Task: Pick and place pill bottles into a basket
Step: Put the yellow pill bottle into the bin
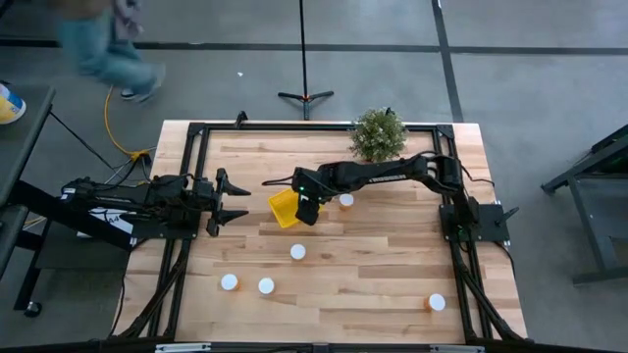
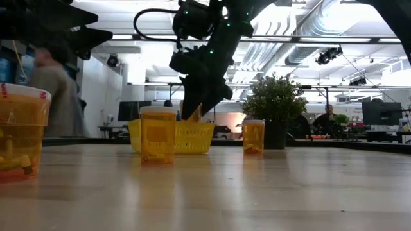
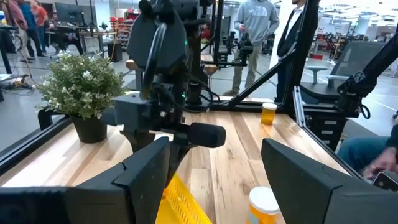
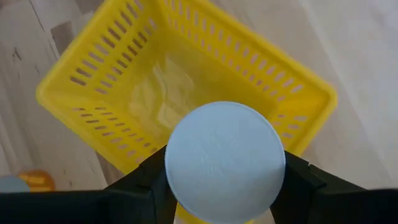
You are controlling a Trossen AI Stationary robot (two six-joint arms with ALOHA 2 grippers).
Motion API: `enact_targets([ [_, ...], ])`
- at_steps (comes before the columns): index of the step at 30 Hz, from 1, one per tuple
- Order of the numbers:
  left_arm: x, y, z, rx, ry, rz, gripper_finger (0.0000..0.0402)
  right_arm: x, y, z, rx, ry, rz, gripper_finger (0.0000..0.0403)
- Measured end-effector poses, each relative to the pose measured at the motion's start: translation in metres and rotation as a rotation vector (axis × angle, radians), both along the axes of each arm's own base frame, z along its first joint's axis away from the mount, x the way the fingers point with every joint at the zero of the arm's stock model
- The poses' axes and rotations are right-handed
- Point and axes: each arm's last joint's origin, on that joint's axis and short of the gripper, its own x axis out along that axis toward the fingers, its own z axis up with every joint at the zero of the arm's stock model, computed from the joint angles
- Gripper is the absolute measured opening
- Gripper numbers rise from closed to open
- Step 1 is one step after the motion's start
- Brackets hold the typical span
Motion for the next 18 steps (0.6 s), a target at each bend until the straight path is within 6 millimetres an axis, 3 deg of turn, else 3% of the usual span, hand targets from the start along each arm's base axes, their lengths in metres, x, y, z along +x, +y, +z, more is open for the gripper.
enact_targets([
  [10, 0.0000, 0.0000, -0.0001, 0.000, 0.001, 0.000, 0.0289, 0.0000, 0.0025, 0.0001, -0.013, 0.003, 0.001, 0.0217],
  [18, 0.0000, 0.0000, -0.0001, 0.000, 0.001, 0.000, 0.0289, -0.0005, 0.0025, 0.0000, -0.012, 0.008, 0.001, 0.0219],
])
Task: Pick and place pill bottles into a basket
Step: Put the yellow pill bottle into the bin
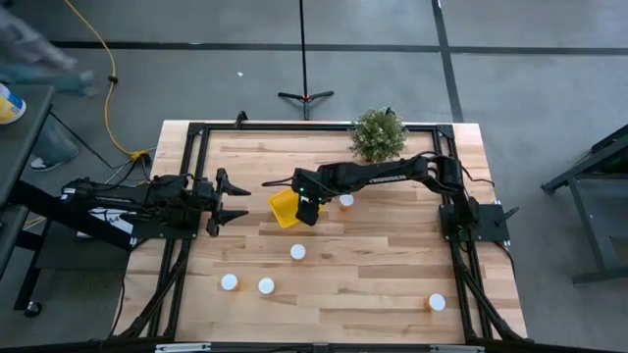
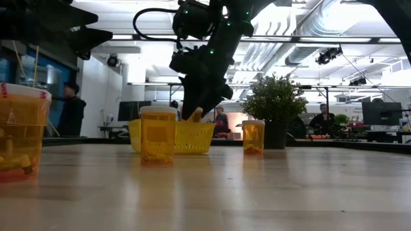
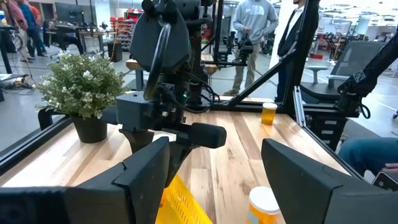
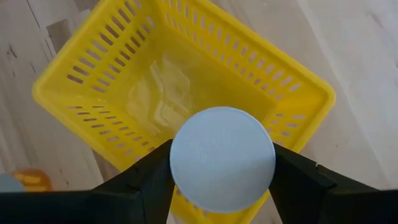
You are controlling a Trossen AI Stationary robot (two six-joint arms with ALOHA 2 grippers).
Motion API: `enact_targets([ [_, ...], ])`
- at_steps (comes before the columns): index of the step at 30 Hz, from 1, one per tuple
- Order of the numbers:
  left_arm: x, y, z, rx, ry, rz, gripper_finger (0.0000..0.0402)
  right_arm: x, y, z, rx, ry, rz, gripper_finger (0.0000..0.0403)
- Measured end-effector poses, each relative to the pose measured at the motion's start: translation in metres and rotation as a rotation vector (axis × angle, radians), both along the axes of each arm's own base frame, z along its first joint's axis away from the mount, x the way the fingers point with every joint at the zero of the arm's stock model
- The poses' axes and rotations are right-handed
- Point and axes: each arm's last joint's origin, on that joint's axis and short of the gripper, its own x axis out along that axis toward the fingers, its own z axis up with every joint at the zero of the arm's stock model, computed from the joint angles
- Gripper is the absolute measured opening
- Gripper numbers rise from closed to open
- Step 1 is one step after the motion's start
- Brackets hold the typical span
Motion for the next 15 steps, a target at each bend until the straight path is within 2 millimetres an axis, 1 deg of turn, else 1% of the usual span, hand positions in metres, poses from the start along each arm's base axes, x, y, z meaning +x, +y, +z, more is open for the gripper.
enact_targets([
  [7, 0.0000, 0.0000, 0.0000, 0.000, 0.000, 0.000, 0.0289, -0.0016, 0.0001, -0.0006, 0.002, 0.017, -0.002, 0.0219],
  [15, 0.0000, 0.0000, 0.0000, 0.000, 0.000, 0.000, 0.0289, -0.0017, -0.0002, -0.0003, -0.005, 0.017, -0.012, 0.0244],
])
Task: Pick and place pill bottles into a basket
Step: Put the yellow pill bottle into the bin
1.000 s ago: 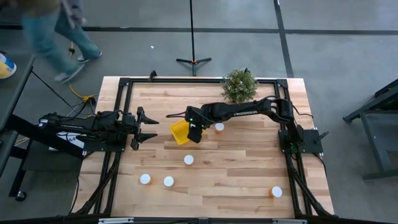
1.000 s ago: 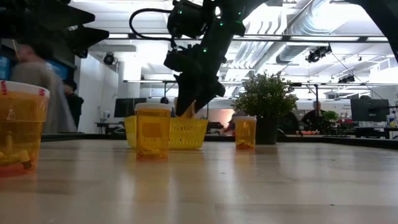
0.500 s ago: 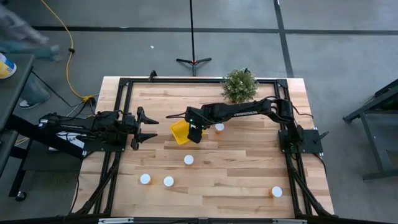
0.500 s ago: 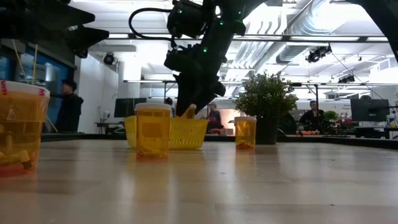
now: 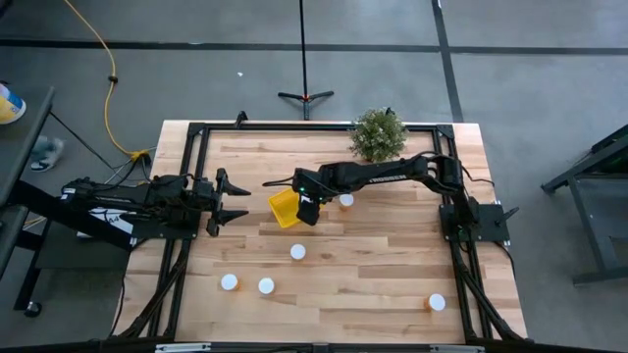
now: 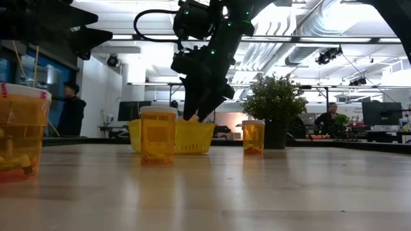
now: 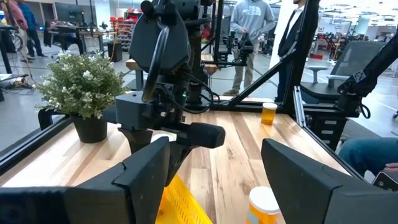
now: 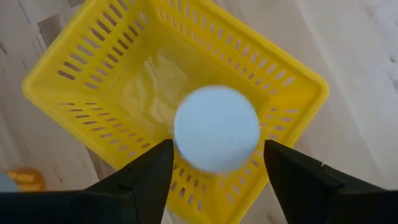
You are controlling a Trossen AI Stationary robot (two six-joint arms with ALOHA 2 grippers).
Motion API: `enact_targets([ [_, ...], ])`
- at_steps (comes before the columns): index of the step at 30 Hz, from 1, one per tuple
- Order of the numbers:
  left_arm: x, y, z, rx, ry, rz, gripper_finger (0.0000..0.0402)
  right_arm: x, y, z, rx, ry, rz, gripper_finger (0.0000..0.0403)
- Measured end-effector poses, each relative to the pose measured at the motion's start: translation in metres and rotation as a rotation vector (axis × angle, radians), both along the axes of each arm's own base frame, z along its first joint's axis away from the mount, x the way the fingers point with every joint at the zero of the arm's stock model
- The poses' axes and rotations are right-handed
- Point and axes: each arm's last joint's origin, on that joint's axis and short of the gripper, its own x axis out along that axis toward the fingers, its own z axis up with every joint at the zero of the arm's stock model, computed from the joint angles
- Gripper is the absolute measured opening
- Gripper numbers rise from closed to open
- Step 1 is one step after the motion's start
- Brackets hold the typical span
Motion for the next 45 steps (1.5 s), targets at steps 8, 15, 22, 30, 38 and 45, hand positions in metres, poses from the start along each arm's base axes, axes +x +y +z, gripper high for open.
enact_targets([
  [8, 0.000, 0.000, 0.000, 0.000, 0.000, 0.000, 0.0289, 0.000, 0.000, 0.000, 0.004, 0.000, 0.004, 0.0252],
  [15, 0.000, 0.000, 0.000, 0.000, 0.000, 0.000, 0.0289, 0.000, 0.000, 0.001, 0.023, -0.005, 0.012, 0.0251],
  [22, 0.000, 0.000, 0.000, 0.000, 0.000, 0.000, 0.0289, -0.007, -0.001, 0.027, -0.055, -0.062, -0.019, 0.0250],
  [30, 0.000, 0.000, 0.000, 0.000, 0.000, 0.000, 0.0289, -0.010, 0.034, 0.058, -0.262, -0.146, 0.064, 0.0250],
  [38, 0.000, 0.000, 0.000, 0.000, 0.000, 0.000, 0.0289, -0.022, 0.113, 0.062, -0.470, -0.158, 0.097, 0.0241],
  [45, 0.000, 0.000, 0.000, 0.000, -0.001, 0.000, 0.0289, -0.031, 0.185, 0.057, -0.570, -0.284, 0.122, 0.0228],
])
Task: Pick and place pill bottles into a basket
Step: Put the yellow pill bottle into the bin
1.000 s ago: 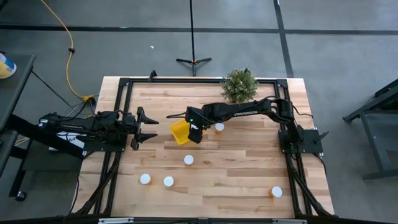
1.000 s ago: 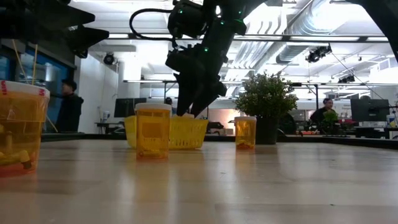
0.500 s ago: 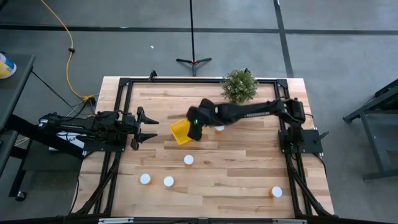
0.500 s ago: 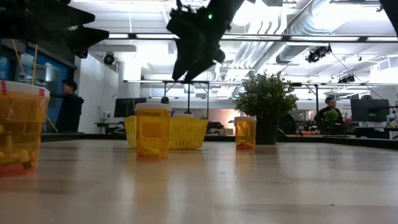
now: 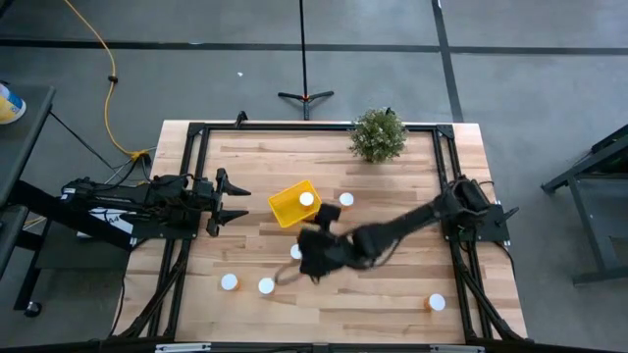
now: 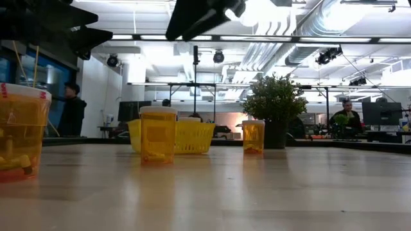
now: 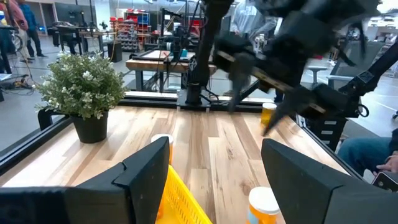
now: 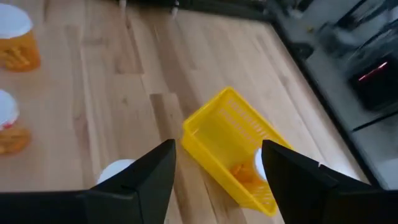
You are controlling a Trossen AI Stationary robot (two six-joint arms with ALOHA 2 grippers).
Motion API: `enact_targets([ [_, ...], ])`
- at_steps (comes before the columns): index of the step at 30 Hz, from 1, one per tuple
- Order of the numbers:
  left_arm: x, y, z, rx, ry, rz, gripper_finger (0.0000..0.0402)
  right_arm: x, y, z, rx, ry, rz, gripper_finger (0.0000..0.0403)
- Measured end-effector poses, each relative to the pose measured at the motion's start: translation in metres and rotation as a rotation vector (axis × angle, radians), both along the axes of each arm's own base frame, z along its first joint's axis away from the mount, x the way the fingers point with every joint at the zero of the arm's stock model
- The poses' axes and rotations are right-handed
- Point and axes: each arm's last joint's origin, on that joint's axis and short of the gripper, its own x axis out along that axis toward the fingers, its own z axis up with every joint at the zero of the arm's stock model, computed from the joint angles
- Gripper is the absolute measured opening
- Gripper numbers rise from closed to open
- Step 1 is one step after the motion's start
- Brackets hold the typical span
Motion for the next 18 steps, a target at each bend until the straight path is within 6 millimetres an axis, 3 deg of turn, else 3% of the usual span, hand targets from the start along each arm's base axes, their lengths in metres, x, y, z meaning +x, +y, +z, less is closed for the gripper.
enact_targets([
  [4, 0.000, 0.000, 0.000, 0.000, 0.000, 0.000, 0.0289, -0.012, 0.028, -0.002, -0.101, -0.040, -0.023, 0.0215],
  [9, 0.000, 0.000, 0.000, 0.000, 0.000, 0.000, 0.0289, -0.014, 0.039, -0.004, 0.053, -0.031, 0.057, 0.0191],
  [14, 0.000, 0.000, 0.000, 0.000, 0.001, 0.000, 0.0289, 0.005, 0.045, -0.007, 0.286, -0.013, 0.367, 0.0170],
  [18, 0.000, 0.000, 0.000, 0.000, 0.001, 0.000, 0.0289, 0.014, 0.049, 0.000, 0.257, -0.060, 0.597, 0.0154],
])
